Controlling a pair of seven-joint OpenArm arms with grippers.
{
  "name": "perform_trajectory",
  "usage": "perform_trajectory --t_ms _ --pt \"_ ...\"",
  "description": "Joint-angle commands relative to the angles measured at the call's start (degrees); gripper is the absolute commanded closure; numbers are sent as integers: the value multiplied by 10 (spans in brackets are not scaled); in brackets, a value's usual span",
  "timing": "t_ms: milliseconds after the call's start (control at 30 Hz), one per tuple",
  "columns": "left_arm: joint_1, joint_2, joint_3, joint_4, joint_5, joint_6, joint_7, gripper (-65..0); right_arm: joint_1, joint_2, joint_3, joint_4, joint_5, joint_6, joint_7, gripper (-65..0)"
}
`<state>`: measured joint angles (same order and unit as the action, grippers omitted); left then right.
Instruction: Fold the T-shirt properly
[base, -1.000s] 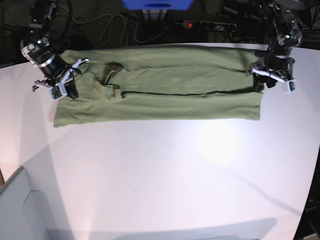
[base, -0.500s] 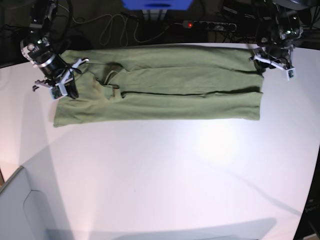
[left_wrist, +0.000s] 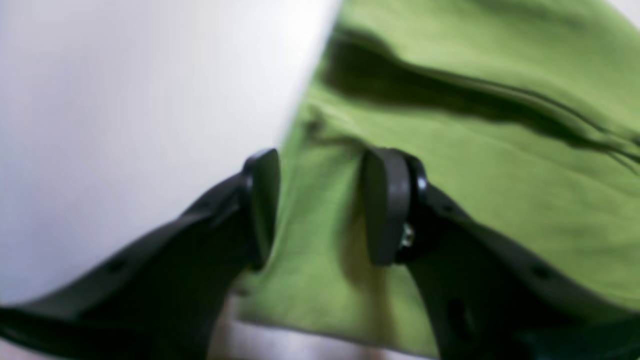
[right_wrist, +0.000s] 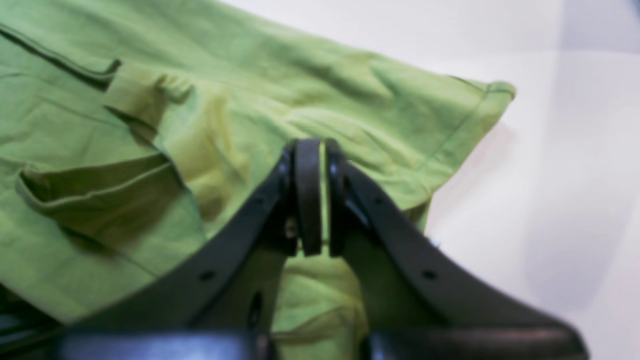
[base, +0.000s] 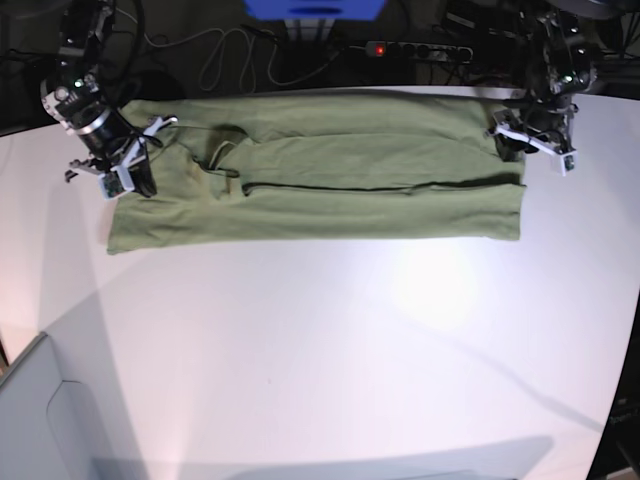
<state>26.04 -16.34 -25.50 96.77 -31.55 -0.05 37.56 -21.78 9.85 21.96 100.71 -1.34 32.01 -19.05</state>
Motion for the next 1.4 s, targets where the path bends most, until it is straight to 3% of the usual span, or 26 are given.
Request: perform_trajectory --t_ms 0,567,967,1200,1367 --pt "1 -9 -2 8 -1 0 -10 -268 2 7 3 9 8 6 15 -5" --pt "-11 -11 -5 -40 -6 0 -12 -269 -1 7 4 9 8 6 15 -5" --pt "-7 -5 -6 57 -6 0 -12 -271 0 7 4 9 8 6 15 -5" --pt "-41 -5 -7 60 -6 5 -11 -272 0 7 4 9 8 6 15 -5" --pt "-81 6 -43 51 -4 5 -7 -272 -1 7 4 9 7 6 15 -5"
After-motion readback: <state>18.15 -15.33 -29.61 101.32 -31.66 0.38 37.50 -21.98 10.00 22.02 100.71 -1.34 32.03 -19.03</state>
